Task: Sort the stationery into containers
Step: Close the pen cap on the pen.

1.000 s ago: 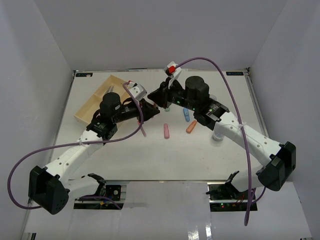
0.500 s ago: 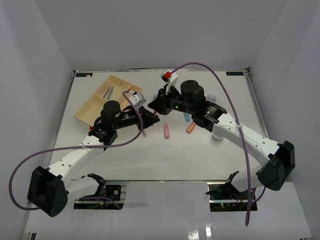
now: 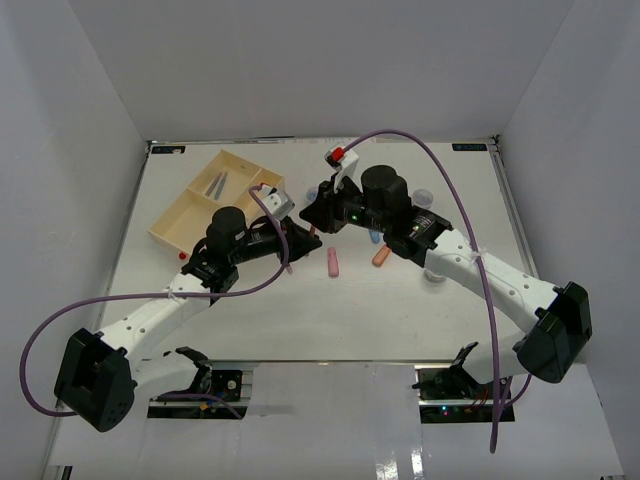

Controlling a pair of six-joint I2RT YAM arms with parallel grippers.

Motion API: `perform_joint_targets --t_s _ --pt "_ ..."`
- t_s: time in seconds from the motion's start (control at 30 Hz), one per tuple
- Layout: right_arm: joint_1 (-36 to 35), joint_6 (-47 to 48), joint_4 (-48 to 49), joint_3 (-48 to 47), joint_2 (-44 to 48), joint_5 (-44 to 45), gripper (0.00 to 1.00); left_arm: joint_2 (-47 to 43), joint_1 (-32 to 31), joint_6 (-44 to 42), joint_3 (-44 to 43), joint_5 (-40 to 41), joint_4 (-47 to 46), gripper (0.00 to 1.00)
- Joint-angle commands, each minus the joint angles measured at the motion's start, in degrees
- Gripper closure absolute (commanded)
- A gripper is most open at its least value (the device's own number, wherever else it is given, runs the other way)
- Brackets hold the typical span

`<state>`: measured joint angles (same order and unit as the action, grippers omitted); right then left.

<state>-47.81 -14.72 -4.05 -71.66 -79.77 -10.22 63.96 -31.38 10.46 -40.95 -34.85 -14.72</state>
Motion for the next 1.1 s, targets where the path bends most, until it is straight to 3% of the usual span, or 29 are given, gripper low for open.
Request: perform_joint_targets --t_s 0.0,0.73,1.07 --pt "0.0 2.06 -12.29 3.37 -1.0 0.81 0.76 -2.88 0.97 1.14 -2.82 5.23 -11.73 1.0" --pt "0.0 2.15 -10.45 2.93 1.19 1.08 0.56 -1.56 0.97 1.93 -3.08 6.46 -11.12 1.0" --pt "0.0 3.29 -10.62 3.45 5.67 6.43 0.25 1.86 0.97 1.76 -3.17 8.22 -9.98 1.0"
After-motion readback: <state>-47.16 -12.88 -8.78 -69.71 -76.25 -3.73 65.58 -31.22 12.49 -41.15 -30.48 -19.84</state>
